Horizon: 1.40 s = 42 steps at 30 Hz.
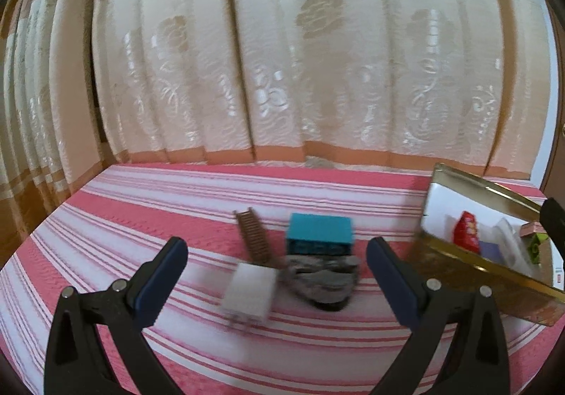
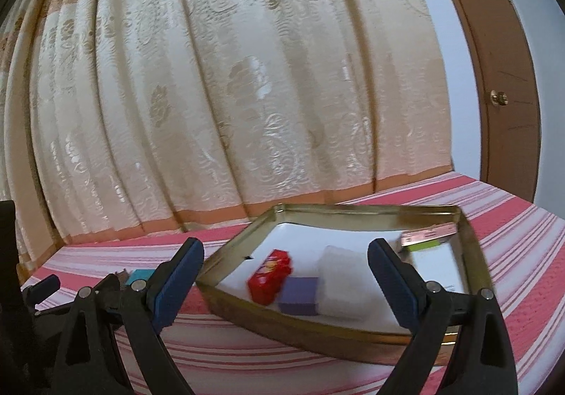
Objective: Organize rigid objects
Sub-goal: 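Grasp the white charger plug with the left tool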
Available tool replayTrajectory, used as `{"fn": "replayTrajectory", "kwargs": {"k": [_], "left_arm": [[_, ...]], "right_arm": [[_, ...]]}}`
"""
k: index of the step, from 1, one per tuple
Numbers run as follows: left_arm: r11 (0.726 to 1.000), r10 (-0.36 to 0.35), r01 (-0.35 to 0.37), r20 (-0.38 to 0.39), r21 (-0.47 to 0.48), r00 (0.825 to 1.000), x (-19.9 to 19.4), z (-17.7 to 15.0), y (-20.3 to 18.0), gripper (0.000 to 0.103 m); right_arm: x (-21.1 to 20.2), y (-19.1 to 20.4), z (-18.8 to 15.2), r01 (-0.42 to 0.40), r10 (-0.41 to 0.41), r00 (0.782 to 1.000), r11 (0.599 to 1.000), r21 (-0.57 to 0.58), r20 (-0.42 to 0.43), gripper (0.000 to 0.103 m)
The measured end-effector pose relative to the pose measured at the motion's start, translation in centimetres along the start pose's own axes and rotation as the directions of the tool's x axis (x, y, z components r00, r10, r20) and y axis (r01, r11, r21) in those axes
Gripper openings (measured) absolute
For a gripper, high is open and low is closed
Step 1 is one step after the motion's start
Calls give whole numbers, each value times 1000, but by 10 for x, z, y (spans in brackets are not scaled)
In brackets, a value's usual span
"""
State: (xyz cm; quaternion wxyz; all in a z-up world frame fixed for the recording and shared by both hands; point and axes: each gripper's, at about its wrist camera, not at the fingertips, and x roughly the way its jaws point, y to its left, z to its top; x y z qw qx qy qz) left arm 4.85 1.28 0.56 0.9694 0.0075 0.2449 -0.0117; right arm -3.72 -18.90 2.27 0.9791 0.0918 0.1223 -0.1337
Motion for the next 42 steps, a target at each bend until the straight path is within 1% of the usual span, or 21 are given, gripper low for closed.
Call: {"fn": "replayTrajectory", "kwargs": {"k": [7,11,16,19,21,22,24,25,27,29,30,31,32,33,36,37,38,39,40,41,42], "left_arm": [[999,-9,4,-89,-53,996,19,1,46,102],[999,24,-30,-125,-44,992,28,1,62,102],[998,37,-46,-180,-46,983,40,1,76,102],[1000,19,-24,-197,-19,980,41,0,74,102],[1000,-28,27,-215,-4,976,42,-2,69,102],[998,-59,61,-230,3,971,43,-3,64,102],[995,-83,96,-265,35,961,48,-6,54,95],[993,-85,104,-277,53,957,50,-7,50,89],[992,-84,109,-292,68,953,52,-8,46,88],[993,-82,106,-323,60,943,59,-8,45,87],[993,-85,108,-345,48,935,64,-9,45,86],[993,-95,114,-367,31,925,68,-9,45,81],[992,-114,129,-395,12,912,74,-10,44,75],[992,-109,126,-404,17,908,76,-10,42,75],[993,-96,118,-405,30,909,74,-10,38,75],[993,-95,114,-402,25,911,73,-10,38,71],[995,-85,100,-396,18,915,72,-9,40,61],[997,-70,80,-388,8,919,70,-8,43,54],[998,-61,65,-382,-3,922,72,-8,46,41],[998,-59,55,-377,-21,924,71,-8,50,37],[997,-78,65,-374,-46,924,71,-8,54,37]], "right_arm": [[8,30,-3,-32,31,999,999,-26,-24,96],[15,43,-4,-50,49,998,999,-19,-46,96],[24,59,-6,-81,77,993,996,-38,-90,96],[22,58,-6,-97,94,992,995,-34,-88,96],[23,55,-7,-107,105,989,994,-16,-106,96],[25,53,-8,-111,110,986,994,-3,-122,96],[28,51,-8,-116,118,982,993,16,-146,96],[30,50,-9,-119,121,980,993,24,-159,96],[32,50,-10,-122,125,977,992,31,-175,96],[31,50,-11,-123,127,976,992,30,-178,96],[31,51,-11,-126,128,975,992,26,-179,96],[30,53,-11,-129,131,975,991,21,-182,96],[30,54,-11,-132,133,974,991,16,-184,96],[30,55,-11,-135,135,973,991,12,-186,96],[31,57,-12,-142,140,971,990,4,-192,96],[31,57,-12,-145,142,970,989,3,-196,96],[32,57,-12,-147,145,969,989,3,-202,96],[33,58,-13,-150,147,967,989,3,-210,96],[35,59,-13,-153,149,964,988,2,-220,96],[37,60,-14,-159,154,960,987,0,-233,96],[39,62,-15,-166,160,955,986,-1,-248,96]]}}
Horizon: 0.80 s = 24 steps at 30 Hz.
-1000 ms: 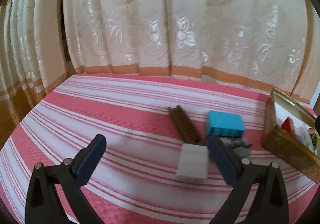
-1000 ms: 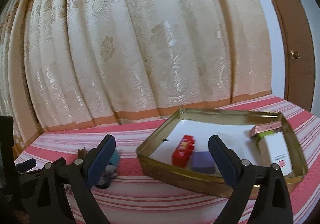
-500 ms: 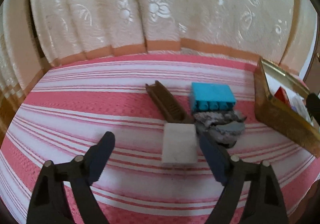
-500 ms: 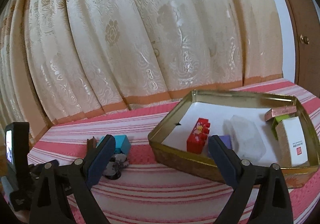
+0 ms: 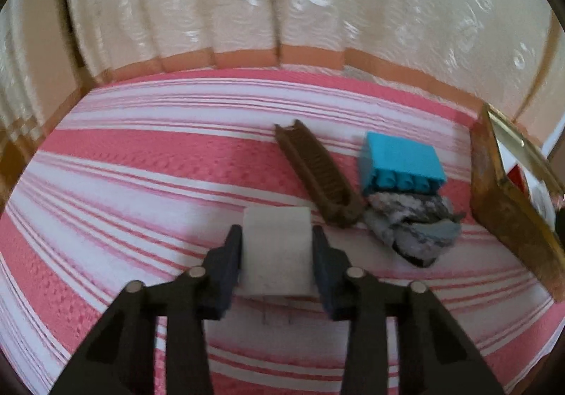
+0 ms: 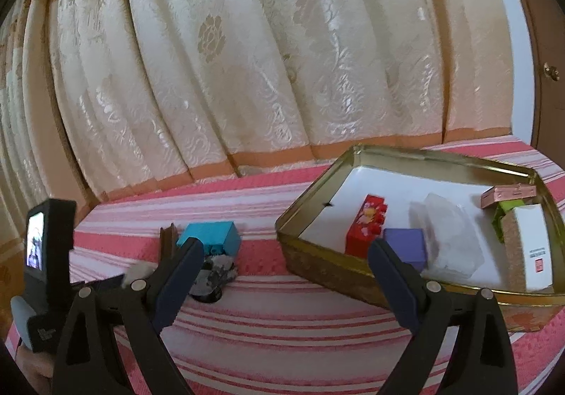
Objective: Organize rigid objects
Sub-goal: 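Grasp the white charger plug with the left tool, then grasp the grey lace pouch with the right tool while the left tool holds the charger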
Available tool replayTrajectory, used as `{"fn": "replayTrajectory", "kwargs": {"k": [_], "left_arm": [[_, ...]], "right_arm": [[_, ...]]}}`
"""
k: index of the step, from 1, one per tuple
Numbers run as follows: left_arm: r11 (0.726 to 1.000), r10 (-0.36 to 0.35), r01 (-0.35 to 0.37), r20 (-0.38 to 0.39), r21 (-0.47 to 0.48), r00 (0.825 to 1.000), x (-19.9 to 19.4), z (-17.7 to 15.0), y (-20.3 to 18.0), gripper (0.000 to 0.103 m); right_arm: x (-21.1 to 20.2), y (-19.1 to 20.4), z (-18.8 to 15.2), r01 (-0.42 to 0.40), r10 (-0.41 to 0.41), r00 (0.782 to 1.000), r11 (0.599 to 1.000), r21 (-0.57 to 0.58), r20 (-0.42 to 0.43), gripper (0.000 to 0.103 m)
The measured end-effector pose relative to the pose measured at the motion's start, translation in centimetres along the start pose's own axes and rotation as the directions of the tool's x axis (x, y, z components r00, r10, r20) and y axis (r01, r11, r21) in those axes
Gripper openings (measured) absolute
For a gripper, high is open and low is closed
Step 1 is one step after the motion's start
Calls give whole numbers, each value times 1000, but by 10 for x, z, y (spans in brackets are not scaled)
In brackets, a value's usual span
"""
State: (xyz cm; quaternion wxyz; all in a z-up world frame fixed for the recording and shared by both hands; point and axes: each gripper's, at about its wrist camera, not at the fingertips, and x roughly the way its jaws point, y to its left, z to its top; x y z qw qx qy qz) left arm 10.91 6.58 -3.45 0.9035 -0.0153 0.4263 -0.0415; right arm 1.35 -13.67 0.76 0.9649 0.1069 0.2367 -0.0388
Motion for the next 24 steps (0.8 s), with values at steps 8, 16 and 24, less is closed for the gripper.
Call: {"fn": "replayTrajectory", "kwargs": {"k": [8,16,24], "left_arm": [[990,122,-113,107,-87,987,-17,-1,25,37],[970,206,-181,153,-163,967,-24,3,49,37],[966,241,-218,170,-142,956,-23,5,44,37]], "right_arm": [[16,23,-2,-41,37,996,997,-62,-77,95],[53,61,-8,-98,69,973,988,-124,-219,95],[97,80,-12,-101,58,930,990,-100,-362,82]]}}
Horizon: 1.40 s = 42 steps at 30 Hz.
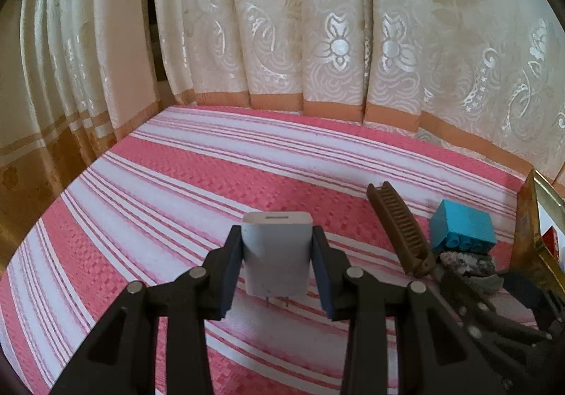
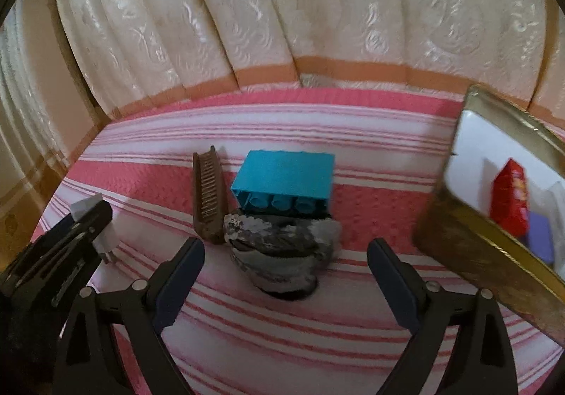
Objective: Organize rigid objects
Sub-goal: 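Grasp the grey lace pouch with the right tool while the left tool holds the charger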
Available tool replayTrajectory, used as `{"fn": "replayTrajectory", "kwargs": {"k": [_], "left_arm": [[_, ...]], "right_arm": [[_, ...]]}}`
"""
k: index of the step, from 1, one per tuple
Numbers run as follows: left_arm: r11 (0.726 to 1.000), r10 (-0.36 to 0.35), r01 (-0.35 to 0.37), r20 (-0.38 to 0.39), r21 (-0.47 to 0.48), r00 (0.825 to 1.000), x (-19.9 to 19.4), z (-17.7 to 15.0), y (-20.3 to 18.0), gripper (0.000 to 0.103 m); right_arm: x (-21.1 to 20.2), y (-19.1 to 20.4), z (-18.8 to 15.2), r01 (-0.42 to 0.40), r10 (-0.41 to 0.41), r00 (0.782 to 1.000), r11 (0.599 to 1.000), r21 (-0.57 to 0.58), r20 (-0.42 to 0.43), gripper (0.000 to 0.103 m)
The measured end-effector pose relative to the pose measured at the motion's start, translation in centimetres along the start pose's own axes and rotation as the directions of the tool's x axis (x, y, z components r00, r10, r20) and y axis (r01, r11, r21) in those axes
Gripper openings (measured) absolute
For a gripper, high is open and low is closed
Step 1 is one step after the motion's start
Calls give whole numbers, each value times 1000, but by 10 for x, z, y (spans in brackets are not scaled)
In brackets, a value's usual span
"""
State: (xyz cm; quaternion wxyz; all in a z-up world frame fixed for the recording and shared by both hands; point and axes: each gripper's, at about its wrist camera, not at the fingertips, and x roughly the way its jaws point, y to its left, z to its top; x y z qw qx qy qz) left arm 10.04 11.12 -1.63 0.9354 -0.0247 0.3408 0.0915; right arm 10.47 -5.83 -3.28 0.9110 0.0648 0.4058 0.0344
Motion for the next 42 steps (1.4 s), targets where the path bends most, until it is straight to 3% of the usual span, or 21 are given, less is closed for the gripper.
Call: {"fn": "replayTrajectory", "kwargs": {"k": [3,10,14,21,26,42], "left_arm": [[1000,8,-8,12,9,1000,-3,-1,-1,37],[1000,1,-1,11,5,1000,-3,-1,0,37],[1000,-2,2,16,4,1000,-5,-1,-1,37],[1000,-6,6,34,1,999,-9,-2,-2,37],[1000,-7,7,52,1,999,-12,-2,-3,37],[1000,-3,2,107,8,994,-20,-4,-4,37]], "right_arm": [[7,6,1,10,-10,1000,1000,-24,-29,72],[0,1,-3,-18,18,1000,1000,-1,-14,70],[-15,-3,-7,-27,26,998,1000,7,61,70],[-49,0,-11,47,-40,965,999,-20,258,70],[-63,0,-10,91,-76,935,995,-27,347,70],[-80,0,-21,145,-112,904,988,-49,413,70]]}}
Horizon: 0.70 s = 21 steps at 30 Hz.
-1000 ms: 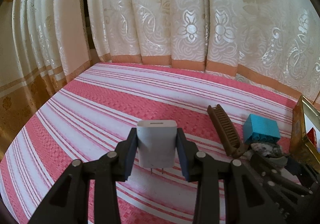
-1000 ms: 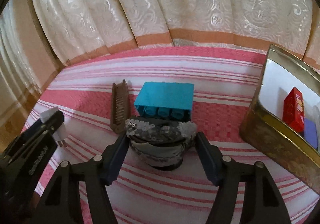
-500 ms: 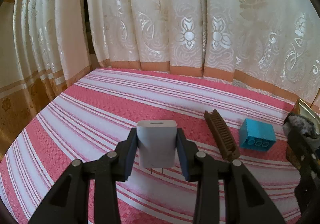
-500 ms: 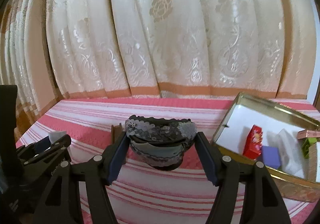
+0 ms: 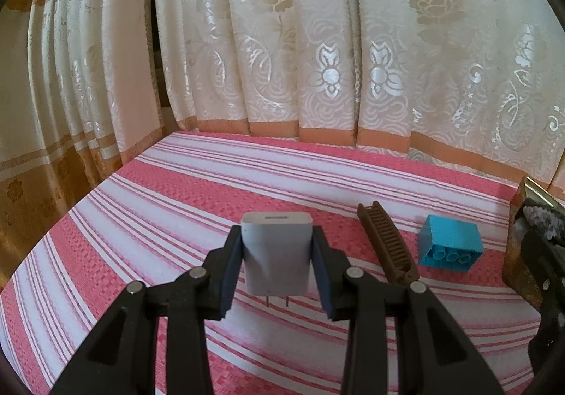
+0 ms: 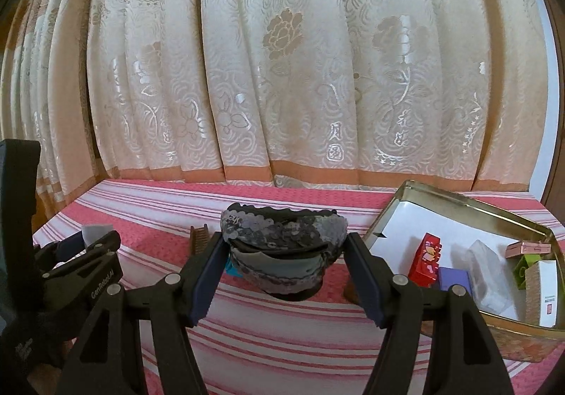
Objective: Organize rigid objects
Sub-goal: 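Grasp the grey lace pouch with the right tool while the left tool holds the charger, then carry the held charger and lace pouch over the gold tin tray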
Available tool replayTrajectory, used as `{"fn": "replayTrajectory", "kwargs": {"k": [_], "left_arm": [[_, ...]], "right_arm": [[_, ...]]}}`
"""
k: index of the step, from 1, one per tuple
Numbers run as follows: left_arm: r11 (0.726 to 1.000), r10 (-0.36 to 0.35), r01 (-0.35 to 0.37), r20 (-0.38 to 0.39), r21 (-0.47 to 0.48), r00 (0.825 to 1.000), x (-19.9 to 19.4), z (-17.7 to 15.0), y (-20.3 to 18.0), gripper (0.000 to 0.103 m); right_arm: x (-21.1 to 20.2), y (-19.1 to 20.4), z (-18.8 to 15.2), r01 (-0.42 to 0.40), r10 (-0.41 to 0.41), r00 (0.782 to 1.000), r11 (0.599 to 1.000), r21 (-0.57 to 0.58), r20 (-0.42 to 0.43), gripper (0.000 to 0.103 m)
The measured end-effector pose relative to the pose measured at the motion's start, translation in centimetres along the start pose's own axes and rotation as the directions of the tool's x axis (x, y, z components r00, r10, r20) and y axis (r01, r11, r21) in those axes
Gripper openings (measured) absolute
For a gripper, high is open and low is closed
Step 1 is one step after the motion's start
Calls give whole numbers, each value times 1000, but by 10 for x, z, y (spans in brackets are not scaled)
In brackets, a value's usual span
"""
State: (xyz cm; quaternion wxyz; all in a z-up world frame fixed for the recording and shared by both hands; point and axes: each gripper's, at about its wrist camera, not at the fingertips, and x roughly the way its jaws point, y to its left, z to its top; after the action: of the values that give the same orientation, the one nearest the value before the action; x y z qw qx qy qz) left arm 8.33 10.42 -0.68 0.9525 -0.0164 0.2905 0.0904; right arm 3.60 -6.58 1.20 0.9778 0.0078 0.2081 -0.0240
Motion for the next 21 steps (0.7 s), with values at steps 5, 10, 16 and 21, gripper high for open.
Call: {"fn": "replayTrajectory", "kwargs": {"k": [5,10,16,21], "left_arm": [[1000,-5,5,6,-4,1000,-2,-1,0,37],[1000,-14,14,13,-7,1000,-4,-1,-2,37],[999,-43,44,35,-8,998,-11,-2,-7,37],[998,-67,68,62,1,996,-18,-3,-14,37]], "right_arm": [[-3,-3,-1,7,-7,1000,1000,0,6,70],[-7,-5,-1,10,-10,1000,1000,3,12,70],[-13,-12,-1,19,-20,999,1000,6,26,70],[-18,-21,-1,31,-31,999,999,10,35,70]]}}
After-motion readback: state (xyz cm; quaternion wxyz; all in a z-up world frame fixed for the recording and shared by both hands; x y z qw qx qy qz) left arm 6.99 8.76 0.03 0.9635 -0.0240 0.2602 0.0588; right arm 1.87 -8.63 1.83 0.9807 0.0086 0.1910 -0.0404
